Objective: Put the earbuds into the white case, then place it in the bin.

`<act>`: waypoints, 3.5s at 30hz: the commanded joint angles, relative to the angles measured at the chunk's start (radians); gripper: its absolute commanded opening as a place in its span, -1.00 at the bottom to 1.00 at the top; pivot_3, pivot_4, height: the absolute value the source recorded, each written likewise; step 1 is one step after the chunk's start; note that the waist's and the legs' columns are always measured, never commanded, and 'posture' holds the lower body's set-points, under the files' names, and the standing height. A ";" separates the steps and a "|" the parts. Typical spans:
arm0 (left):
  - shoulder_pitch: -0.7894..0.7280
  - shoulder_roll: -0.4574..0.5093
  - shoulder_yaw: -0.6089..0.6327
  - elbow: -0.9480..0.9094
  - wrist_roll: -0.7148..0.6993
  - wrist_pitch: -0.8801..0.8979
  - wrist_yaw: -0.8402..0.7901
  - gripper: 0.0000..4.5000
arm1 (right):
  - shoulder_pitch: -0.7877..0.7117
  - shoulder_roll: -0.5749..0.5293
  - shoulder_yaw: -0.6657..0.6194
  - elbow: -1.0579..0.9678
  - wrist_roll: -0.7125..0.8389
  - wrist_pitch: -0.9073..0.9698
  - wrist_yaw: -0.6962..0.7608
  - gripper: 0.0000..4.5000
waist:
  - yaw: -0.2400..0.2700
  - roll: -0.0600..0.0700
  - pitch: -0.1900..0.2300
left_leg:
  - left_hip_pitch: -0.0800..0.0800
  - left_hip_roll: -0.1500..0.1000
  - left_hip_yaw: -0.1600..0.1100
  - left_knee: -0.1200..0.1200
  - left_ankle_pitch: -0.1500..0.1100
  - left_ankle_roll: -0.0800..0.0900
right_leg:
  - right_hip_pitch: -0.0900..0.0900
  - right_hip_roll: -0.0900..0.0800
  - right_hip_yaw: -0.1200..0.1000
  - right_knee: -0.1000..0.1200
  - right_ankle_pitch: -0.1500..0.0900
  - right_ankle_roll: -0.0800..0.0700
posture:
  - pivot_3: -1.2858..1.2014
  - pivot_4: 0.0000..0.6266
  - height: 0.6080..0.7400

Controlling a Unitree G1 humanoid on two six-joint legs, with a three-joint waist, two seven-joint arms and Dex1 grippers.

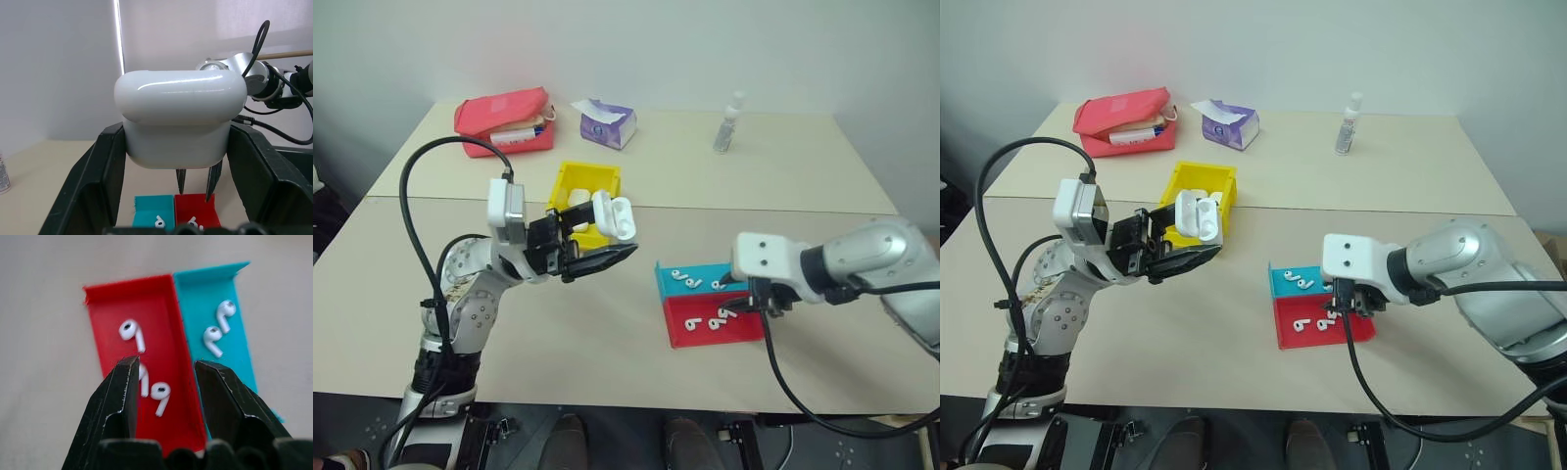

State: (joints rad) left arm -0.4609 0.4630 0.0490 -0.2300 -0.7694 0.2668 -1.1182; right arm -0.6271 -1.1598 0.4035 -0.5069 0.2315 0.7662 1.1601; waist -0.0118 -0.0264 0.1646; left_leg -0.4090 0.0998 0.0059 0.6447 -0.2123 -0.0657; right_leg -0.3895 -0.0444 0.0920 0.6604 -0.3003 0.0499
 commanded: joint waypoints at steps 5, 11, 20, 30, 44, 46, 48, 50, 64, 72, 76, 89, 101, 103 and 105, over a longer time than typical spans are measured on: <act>0.023 -0.009 -0.001 -0.067 0.002 0.002 0.035 0.24 | -0.023 0.049 0.119 0.073 -0.191 -0.109 0.046 -0.01 | -0.001 0.000 0.000 | 0.000 0.000 0.000 0.000 0.000 0.000 | 0.000 0.000 0.000 0.001 0.000 0.000 | 0.03 -0.52 1.00; 0.048 -0.021 0.005 -0.088 0.008 -0.002 0.075 0.24 | -0.055 0.096 0.162 0.117 -0.270 -0.152 0.107 -0.01 | -0.001 0.000 0.000 | 0.001 0.000 0.000 0.000 0.000 0.000 | 0.000 0.000 0.000 0.001 0.000 0.000 | 0.03 -0.52 1.00; 0.070 -0.023 0.007 -0.120 0.004 0.005 0.107 0.24 | -0.062 0.161 0.185 0.129 -0.325 -0.143 0.171 -0.01 | -0.001 0.000 0.000 | 0.001 0.000 0.000 0.000 0.000 0.000 | 0.000 0.000 0.000 0.001 0.000 0.000 | 0.03 -0.52 1.00; 0.067 -0.020 0.005 -0.128 0.003 0.008 0.118 0.24 | -0.059 0.203 0.197 0.160 -0.402 -0.150 0.187 -0.01 | 0.000 0.000 0.000 | 0.001 0.000 0.000 0.000 0.000 0.000 | 0.000 0.000 0.000 0.001 0.000 0.000 | 0.03 -0.52 1.00; 0.076 -0.020 0.010 -0.147 0.002 0.021 0.132 0.24 | -0.029 0.197 0.185 0.168 -0.430 -0.183 0.210 -0.01 | -0.001 0.000 0.000 | 0.001 0.000 0.000 0.000 0.000 0.000 | 0.001 0.000 0.000 0.001 0.000 0.000 | 0.03 -0.52 1.00; 0.077 -0.020 0.010 -0.148 0.002 0.021 0.133 0.24 | -0.030 0.199 0.186 0.170 -0.432 -0.183 0.211 -0.10 | -0.001 0.000 0.000 | 0.001 0.000 0.000 0.000 0.000 0.000 | 0.001 0.000 0.000 0.001 0.000 0.000 | 0.03 -0.52 1.00; 0.077 -0.022 0.009 -0.150 -0.001 0.022 0.134 0.24 | -0.030 0.201 0.186 0.171 -0.433 -0.182 0.212 -0.26 | -0.001 0.000 0.000 | 0.001 0.000 0.000 0.000 0.000 0.000 | 0.001 0.000 0.000 0.001 0.000 0.000 | 0.03 -0.52 1.00; 0.075 -0.021 0.010 -0.150 -0.003 0.024 0.135 0.24 | -0.031 0.206 0.186 0.172 -0.436 -0.177 0.212 -0.55 | -0.001 0.000 0.000 | 0.001 0.000 0.000 0.000 0.000 0.000 | 0.001 0.000 0.000 0.001 0.000 0.000 | 0.03 -0.52 1.00; 0.041 -0.012 0.005 -0.136 -0.028 0.058 0.105 0.24 | -0.046 0.270 -0.013 0.101 -0.270 0.065 0.187 -0.72 | -0.001 0.000 0.000 | 0.002 0.000 0.000 0.000 0.000 0.000 | 0.001 0.000 0.000 0.001 0.000 0.000 | 0.03 -0.52 1.00; -0.025 -0.011 -0.002 -0.066 -0.020 0.069 0.064 0.24 | 0.030 0.467 -0.542 -0.068 0.057 0.326 0.015 -0.72 | 0.004 0.000 0.000 | 0.001 0.000 0.000 0.000 0.000 0.000 | 0.001 0.000 -0.001 0.000 0.000 0.000 | 0.03 -0.52 1.00; -0.042 -0.014 -0.002 -0.044 -0.024 0.074 0.050 0.24 | 0.022 0.629 -0.806 -0.133 0.220 0.377 -0.120 -0.72 | 0.003 0.000 0.000 | 0.001 0.000 -0.001 0.000 0.000 0.000 | 0.001 0.000 -0.001 0.001 0.000 0.000 | 0.03 -0.52 1.00; -0.114 0.032 0.009 -0.007 -0.037 0.125 -0.018 0.24 | -0.115 0.848 -0.815 -0.043 0.536 0.237 -0.382 -0.72 | -0.006 0.001 0.000 | 0.001 0.000 -0.001 -0.002 0.000 0.000 | 0.000 0.000 -0.001 0.002 0.000 0.000 | 0.03 -0.52 1.00; -0.108 0.017 0.005 0.022 -0.007 0.106 -0.038 0.24 | -0.083 0.861 -0.652 -0.046 0.627 0.112 -0.472 -0.72 | -0.005 0.001 0.000 | 0.000 0.000 -0.001 -0.002 0.000 0.000 | 0.000 0.000 -0.001 0.002 0.000 0.000 | 0.03 -0.52 1.00; -0.121 0.023 0.008 0.030 -0.013 0.120 -0.041 0.24 | -0.081 0.862 -0.632 -0.047 0.639 0.100 -0.482 -0.72 | -0.005 0.001 0.000 | 0.000 0.000 -0.001 -0.002 0.000 0.000 | 0.000 0.000 -0.001 0.002 0.000 0.000 | 0.03 -0.52 1.00; -0.127 0.036 0.011 0.017 -0.022 0.142 -0.035 0.24 | -0.074 0.857 -0.602 -0.040 0.628 0.081 -0.483 -0.72 | -0.005 0.001 0.000 | 0.000 0.000 -0.001 -0.002 0.000 0.000 | 0.000 0.000 -0.001 0.002 0.000 0.000 | 0.03 -0.52 1.00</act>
State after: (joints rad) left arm -0.5646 0.4846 0.0444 -0.1850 -0.7774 0.3974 -1.1517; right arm -0.6974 -0.3004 -0.2111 -0.5270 0.8458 0.8866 0.6808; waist -0.0172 -0.0258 0.1645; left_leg -0.4090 0.0999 0.0052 0.6429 -0.2122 -0.0658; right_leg -0.3900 -0.0438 0.0911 0.6624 -0.3004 0.0499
